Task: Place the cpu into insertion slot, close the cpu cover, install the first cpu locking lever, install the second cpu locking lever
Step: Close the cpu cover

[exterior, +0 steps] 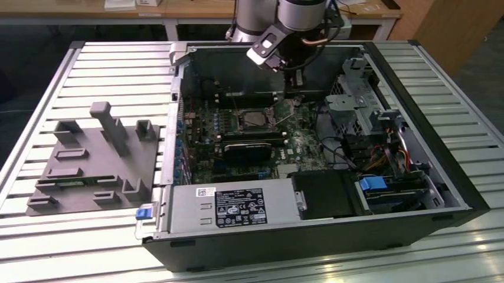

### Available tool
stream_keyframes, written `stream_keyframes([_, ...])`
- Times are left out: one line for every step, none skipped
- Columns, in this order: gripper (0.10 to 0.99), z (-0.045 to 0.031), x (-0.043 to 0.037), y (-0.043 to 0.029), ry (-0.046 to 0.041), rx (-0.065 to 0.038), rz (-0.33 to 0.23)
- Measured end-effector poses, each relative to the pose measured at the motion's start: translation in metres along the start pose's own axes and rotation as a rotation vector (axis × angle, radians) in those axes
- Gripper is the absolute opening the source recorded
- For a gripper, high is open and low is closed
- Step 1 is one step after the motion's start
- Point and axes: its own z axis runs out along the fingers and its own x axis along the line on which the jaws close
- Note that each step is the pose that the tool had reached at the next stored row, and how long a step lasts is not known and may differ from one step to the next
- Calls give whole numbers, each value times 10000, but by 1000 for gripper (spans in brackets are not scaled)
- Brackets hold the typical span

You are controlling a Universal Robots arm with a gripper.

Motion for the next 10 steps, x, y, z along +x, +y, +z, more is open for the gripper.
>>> stream_keyframes([102, 3, 2, 35, 1, 13, 1])
stream_keyframes([102, 6, 3, 71, 1, 26, 1])
stream_keyframes([102, 8, 5, 104, 0, 40, 2])
stream_keyframes([102, 10, 6, 135, -1, 53, 1])
stream_keyframes([102, 12, 7, 163, -2, 65, 2])
stream_keyframes([102, 15, 9, 191, -2, 76, 3])
stream_keyframes([102, 16, 10, 218, -3, 86, 3])
stream_keyframes([102, 19, 11, 240, -3, 97, 3])
stream_keyframes([102, 20, 13, 255, -5, 105, 3])
stream_keyframes([102, 26, 14, 268, -4, 115, 4])
